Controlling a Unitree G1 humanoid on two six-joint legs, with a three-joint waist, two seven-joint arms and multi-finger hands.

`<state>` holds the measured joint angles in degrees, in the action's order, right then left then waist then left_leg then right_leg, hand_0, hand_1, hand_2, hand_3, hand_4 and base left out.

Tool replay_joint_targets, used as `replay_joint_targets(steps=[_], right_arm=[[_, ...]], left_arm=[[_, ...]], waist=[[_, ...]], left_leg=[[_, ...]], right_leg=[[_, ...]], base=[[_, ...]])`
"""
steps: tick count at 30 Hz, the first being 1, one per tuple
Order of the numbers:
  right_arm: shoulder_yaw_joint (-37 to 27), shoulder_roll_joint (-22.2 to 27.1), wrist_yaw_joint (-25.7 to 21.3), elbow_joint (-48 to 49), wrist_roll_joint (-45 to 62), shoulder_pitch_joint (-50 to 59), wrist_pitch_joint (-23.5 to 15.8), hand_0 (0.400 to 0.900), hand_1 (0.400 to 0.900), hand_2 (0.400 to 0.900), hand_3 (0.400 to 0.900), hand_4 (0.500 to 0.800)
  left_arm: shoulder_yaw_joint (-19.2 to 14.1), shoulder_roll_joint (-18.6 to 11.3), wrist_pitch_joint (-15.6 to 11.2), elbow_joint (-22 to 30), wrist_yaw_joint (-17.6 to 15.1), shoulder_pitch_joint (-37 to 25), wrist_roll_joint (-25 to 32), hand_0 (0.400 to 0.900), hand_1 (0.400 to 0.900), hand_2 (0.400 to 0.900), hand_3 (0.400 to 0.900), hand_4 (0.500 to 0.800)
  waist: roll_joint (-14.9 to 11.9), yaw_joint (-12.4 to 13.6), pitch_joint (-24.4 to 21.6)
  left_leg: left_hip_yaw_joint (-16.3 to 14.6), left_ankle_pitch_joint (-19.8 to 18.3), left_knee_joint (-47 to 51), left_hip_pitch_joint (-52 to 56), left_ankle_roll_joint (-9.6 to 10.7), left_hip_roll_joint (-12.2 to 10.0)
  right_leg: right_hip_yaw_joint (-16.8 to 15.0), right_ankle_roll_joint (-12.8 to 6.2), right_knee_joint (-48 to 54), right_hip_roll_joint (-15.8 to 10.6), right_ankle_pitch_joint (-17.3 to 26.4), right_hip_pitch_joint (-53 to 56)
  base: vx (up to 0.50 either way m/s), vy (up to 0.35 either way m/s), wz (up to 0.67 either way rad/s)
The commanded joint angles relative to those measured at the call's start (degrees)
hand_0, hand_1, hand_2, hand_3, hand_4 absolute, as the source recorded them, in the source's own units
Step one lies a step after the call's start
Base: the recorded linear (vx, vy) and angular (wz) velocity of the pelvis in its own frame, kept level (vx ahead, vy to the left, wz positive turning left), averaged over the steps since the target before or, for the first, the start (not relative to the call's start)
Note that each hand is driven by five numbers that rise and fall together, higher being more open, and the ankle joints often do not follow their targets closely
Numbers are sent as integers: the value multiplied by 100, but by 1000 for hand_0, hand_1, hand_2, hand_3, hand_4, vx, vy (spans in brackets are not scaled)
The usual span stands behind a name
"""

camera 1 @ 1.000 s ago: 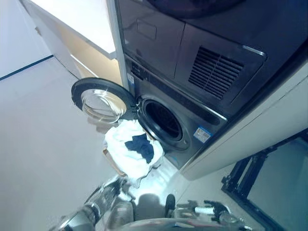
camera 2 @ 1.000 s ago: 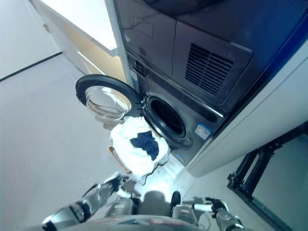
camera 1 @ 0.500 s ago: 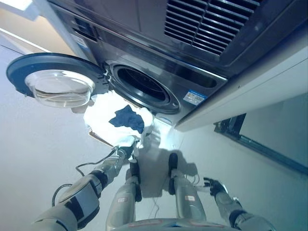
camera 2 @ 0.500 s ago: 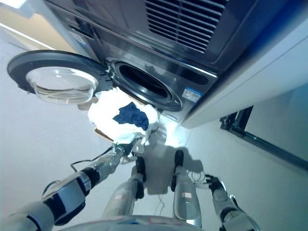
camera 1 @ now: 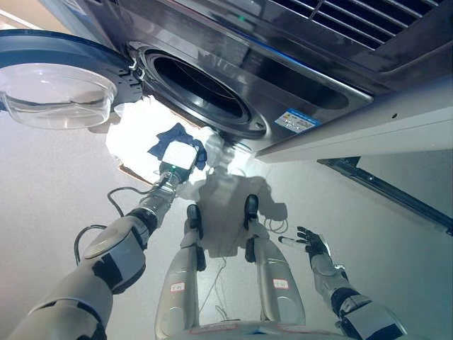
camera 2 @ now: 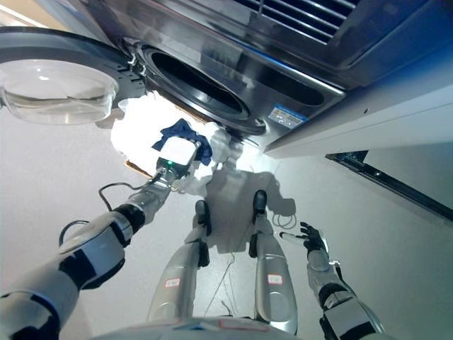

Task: Put the clothes in the basket into the washing machine.

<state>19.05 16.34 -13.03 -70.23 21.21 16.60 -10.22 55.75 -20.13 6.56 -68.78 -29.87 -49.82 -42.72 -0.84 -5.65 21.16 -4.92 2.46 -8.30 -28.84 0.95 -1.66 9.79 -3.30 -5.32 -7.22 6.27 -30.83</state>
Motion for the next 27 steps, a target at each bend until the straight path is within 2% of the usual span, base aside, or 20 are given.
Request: replay_joint_targets(steps=[1,9,13,14,17,22,26,27], right_arm=[[254,229,-191,215,192,-189,-103,900,900,900,900,800],[112,429,-228,536,477,-103,-266,900,900,900,900,800],[39,520,-251,697,611,-133,-320,900,900,900,900,800],[18,539,-272,728,659,-156,-351,900,900,900,900,800],[-10,532,-275,790,813,-116,-405,900,900,900,900,800],[-9,526,-240,997,1040,-101,-478,900,900,900,900,800],[-39,530,-258,1274,1205,-115,-578,900,900,900,900,800],[-50,551,-246,1305,1240,-89,-581,900,900,900,900,800]], left_arm=[[-212,-156,170,-21,-455,-592,-122,900,900,900,900,800],[-96,-353,236,-116,-433,-1105,-27,900,900,900,900,800],[-95,-514,243,-197,-363,-1347,93,900,900,900,900,800],[-117,-563,229,-224,-338,-1414,199,900,900,900,900,800],[-60,-696,253,-311,-287,-1619,282,900,900,900,900,800],[-1,-907,280,-338,-183,-1967,290,900,900,900,900,800],[29,-996,344,-377,-207,-2123,289,900,900,900,900,800],[61,-1024,365,-407,-163,-2159,277,814,814,814,814,748]], waist=[[74,-44,-42],[60,-212,-8],[67,-286,-58],[77,-295,-64],[72,-327,-124],[61,-358,-233],[60,-368,-380],[66,-369,-414]], left_leg=[[360,496,-115,-753,256,-126],[402,233,-919,-1835,255,-102],[353,-81,-1650,-2499,229,-133],[377,-363,-1912,-2597,226,-136],[298,-644,-2551,-3098,163,-113],[208,-872,-3187,-3837,128,-104],[197,-998,-3514,-4299,88,-83],[191,-1037,-3587,-4390,76,-75]], right_leg=[[-61,-399,-713,-142,-52,-263],[-108,-366,-1257,-176,-155,-1230],[-215,-346,-1851,-227,-310,-1920],[-270,-376,-2183,-224,-557,-2066],[-371,-349,-2761,-262,-716,-2574],[-469,-358,-3205,-249,-730,-3320],[-498,-287,-3448,-249,-824,-3790],[-512,-264,-3512,-244,-857,-3895]], base=[[3,-31,-7],[-9,-22,2],[11,30,-8],[87,43,-14],[18,40,-10],[-24,23,-6],[-15,10,-3],[-16,25,-8]])
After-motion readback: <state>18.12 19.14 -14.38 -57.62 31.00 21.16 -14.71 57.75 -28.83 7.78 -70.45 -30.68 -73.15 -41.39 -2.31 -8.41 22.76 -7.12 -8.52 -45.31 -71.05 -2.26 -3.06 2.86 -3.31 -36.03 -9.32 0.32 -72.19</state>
